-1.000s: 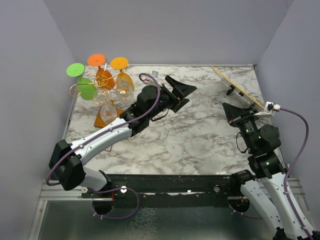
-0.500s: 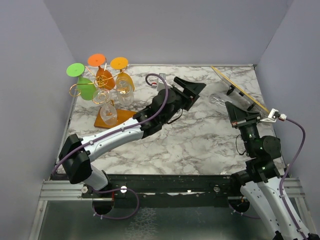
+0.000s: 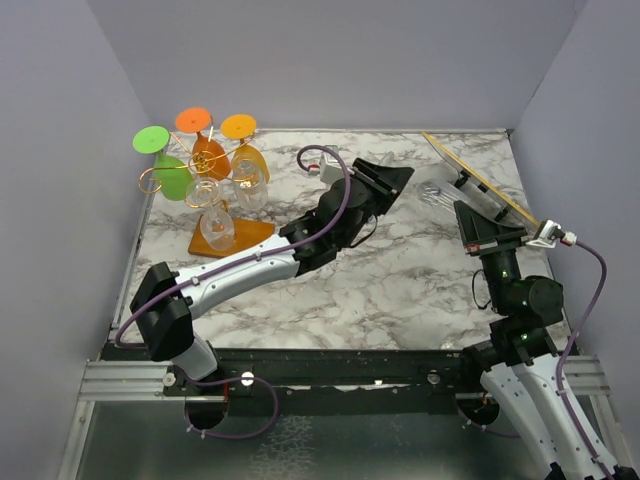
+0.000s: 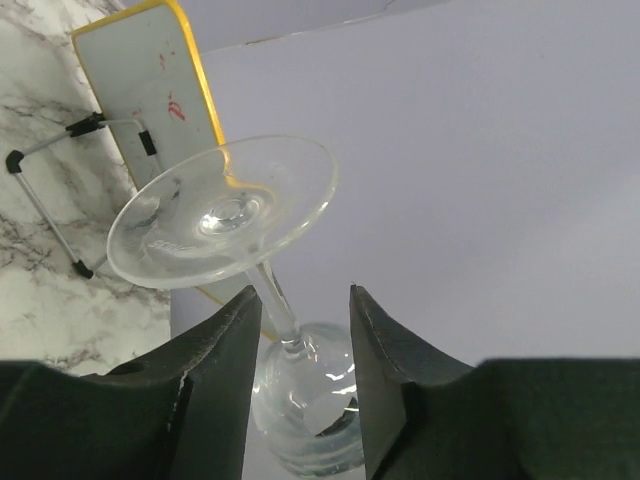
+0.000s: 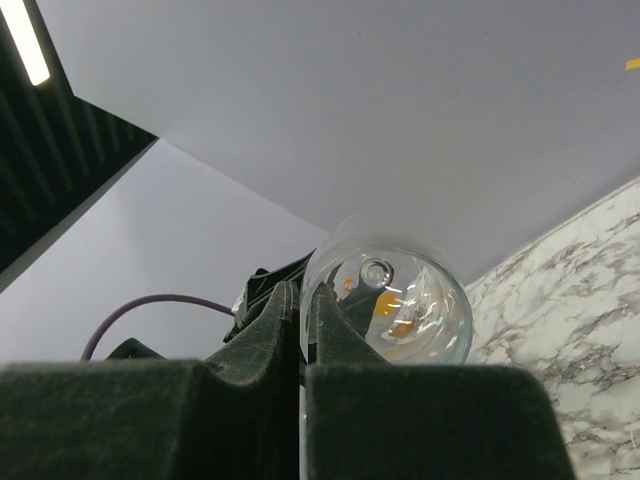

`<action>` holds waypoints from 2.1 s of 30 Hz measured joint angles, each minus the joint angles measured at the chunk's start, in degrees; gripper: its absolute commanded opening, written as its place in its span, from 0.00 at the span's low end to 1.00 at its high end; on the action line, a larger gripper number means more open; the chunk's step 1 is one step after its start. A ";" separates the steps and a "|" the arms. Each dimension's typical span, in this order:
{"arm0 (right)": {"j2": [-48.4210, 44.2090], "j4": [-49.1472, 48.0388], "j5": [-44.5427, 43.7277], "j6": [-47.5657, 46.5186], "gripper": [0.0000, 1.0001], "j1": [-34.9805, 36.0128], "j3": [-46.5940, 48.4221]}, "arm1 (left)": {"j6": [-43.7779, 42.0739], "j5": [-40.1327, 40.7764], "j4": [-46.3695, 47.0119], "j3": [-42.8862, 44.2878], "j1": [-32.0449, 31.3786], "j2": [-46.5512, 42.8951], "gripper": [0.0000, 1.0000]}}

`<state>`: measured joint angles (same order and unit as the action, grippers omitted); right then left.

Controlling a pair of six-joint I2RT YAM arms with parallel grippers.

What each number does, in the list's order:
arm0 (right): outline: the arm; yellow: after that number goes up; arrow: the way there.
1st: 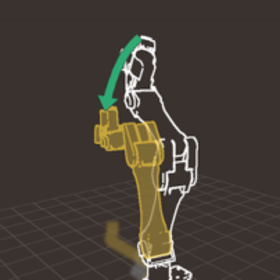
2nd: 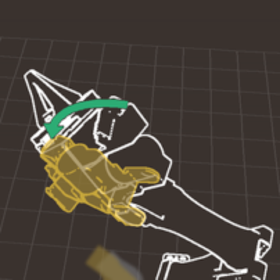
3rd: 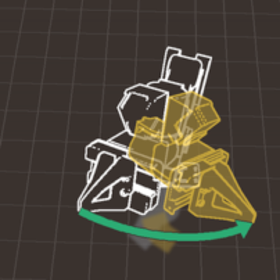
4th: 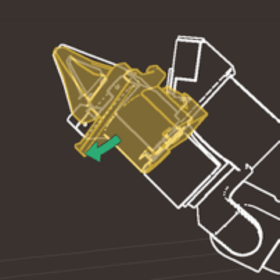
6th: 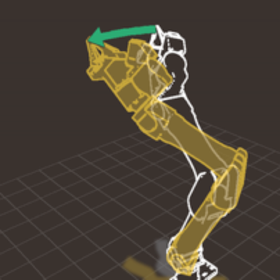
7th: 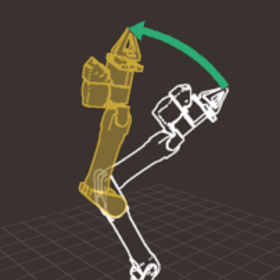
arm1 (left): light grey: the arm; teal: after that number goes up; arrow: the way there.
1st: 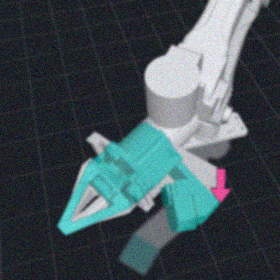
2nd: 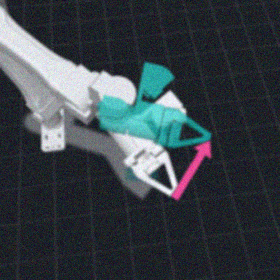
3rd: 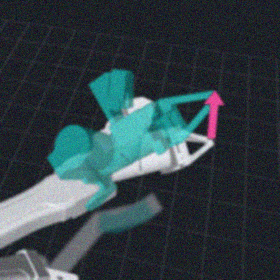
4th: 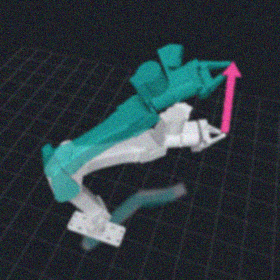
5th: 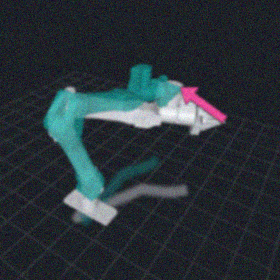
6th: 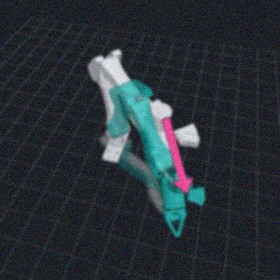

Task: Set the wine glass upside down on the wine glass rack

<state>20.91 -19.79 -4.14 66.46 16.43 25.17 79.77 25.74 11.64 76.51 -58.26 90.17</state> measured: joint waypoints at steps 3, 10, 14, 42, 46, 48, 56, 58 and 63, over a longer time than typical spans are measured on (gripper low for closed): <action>0.02 -1.22 0.22 0.92 0.01 0.00 -0.09 | -0.87 0.90 0.11 1.42 0.00 0.28 0.38; 0.02 -4.11 0.44 2.56 0.01 -0.11 -0.68 | -2.23 1.05 0.31 4.50 0.00 2.19 0.34; 0.15 -4.74 0.68 2.99 0.01 -0.13 -1.14 | -2.10 -0.02 0.26 5.31 0.00 3.30 0.27; 2.84 23.76 -1.99 -17.49 0.89 -0.04 19.12 | -53.51 -21.64 9.29 4.31 5.51 -3.65 0.00; 5.86 25.94 2.27 -27.78 0.90 -0.04 26.23 | -62.20 -32.41 9.18 3.30 7.72 -6.10 0.00; 8.13 26.64 5.81 -32.15 0.90 -0.04 29.75 | -64.22 -37.48 9.20 3.19 9.22 -6.75 0.00; 19.23 28.68 23.52 -41.29 0.90 -0.04 39.52 | -71.23 -57.75 7.41 3.30 15.98 -7.50 0.00; 21.35 28.57 27.61 -41.03 0.90 -0.04 40.37 | -72.85 -60.54 3.56 4.48 16.98 -7.50 0.00; 25.07 28.20 32.61 -37.92 0.89 -0.04 41.33 | -77.33 -63.78 -8.59 11.80 18.73 -7.50 0.00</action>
<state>45.98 8.40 28.47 28.53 16.38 66.50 2.44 -38.04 3.05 88.31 -39.53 82.67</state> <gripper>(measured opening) 0.898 0.050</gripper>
